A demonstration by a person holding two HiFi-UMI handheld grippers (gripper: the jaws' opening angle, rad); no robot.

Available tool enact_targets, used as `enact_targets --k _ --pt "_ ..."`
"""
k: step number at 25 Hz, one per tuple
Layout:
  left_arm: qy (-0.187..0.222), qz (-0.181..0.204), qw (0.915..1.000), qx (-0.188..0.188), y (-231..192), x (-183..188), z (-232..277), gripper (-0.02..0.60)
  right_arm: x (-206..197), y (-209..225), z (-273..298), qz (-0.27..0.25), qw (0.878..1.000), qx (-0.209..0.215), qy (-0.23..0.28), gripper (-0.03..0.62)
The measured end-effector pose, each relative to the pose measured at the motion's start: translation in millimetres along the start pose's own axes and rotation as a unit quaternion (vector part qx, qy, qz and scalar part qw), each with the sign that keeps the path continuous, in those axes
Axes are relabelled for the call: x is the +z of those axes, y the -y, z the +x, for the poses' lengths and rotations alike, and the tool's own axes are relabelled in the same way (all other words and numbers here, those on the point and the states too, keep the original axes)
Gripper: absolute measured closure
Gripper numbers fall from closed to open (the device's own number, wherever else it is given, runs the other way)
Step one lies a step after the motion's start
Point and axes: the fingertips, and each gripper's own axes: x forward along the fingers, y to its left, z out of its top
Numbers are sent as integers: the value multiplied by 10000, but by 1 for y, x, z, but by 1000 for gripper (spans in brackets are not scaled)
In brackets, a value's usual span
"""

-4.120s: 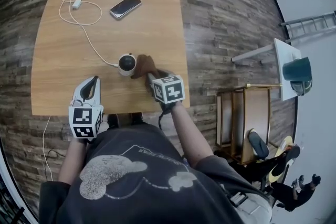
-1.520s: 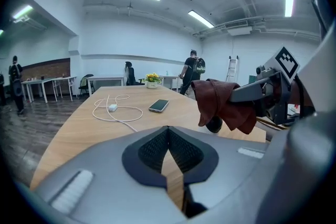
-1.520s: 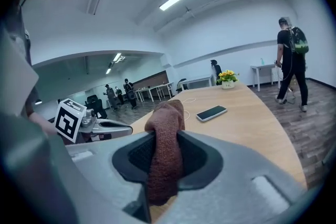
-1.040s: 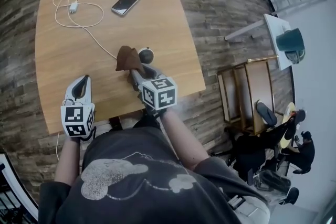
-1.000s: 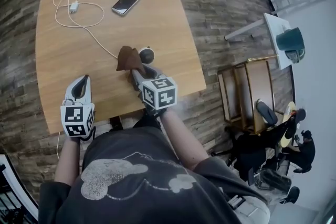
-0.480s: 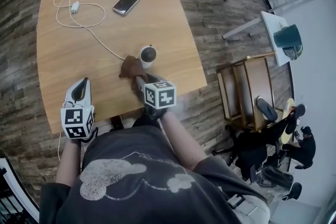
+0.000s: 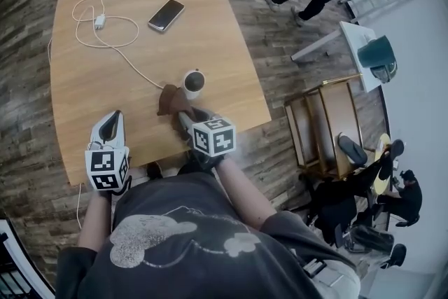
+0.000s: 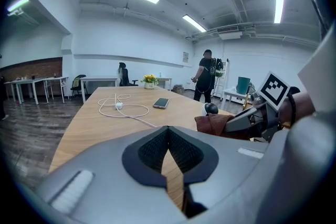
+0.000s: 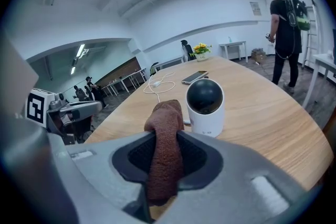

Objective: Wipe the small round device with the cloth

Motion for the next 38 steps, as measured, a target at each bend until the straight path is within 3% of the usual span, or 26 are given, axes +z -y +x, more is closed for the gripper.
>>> enact_targets --k 14,24,31,38 --pt "106 184 9989 -412 24 -4 -6 563 -11 -15 -28 -36 9999 -80 95 514" --pt "255 231 9993 123 37 9 -34 563 -8 -26 -42 -241 9981 513 244 514" --pt "193 154 9994 243 86 -6 -50 563 -19 2 -89 -203 9974 563 394 514" --pt "347 133 9988 325 165 -18 -66 563 -47 42 -161 -199 9966 535 595 514"
